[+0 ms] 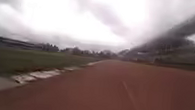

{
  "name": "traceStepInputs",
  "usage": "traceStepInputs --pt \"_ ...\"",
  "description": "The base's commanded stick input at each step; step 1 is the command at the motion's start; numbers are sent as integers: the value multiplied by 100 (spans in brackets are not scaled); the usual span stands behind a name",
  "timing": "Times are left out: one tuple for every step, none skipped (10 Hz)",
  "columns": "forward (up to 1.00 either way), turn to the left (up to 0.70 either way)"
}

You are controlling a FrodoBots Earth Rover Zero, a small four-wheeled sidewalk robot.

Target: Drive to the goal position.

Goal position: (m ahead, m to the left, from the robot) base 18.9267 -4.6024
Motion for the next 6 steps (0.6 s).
traceStepInputs --pt "70 0" --pt "70 0" --pt "70 0" --pt "70 0" --pt "70 0" --pt "70 -4"
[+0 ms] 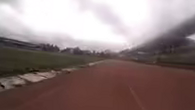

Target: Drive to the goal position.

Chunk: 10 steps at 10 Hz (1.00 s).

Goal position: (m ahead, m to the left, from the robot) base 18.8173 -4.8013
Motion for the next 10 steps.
traceStepInputs --pt "70 -21" --pt "70 0" --pt "70 0" --pt "70 0" --pt "70 0" --pt "70 0" --pt "70 0" --pt "70 0" --pt "70 0" --pt "70 0"
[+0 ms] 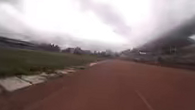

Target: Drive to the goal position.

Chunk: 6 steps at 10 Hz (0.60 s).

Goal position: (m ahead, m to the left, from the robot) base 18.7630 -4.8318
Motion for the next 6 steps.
traceStepInputs --pt "70 0" --pt "70 0" --pt "70 0" --pt "70 0" --pt "70 0" --pt "70 0"
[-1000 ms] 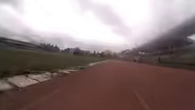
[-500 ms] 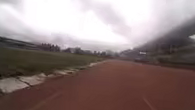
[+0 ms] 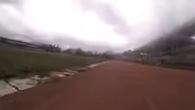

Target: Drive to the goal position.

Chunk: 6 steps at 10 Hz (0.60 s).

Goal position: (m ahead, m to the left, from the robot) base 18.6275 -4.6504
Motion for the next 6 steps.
traceStepInputs --pt "70 0" --pt "70 0" --pt "70 0" --pt "70 0" --pt "70 0" --pt "70 0"
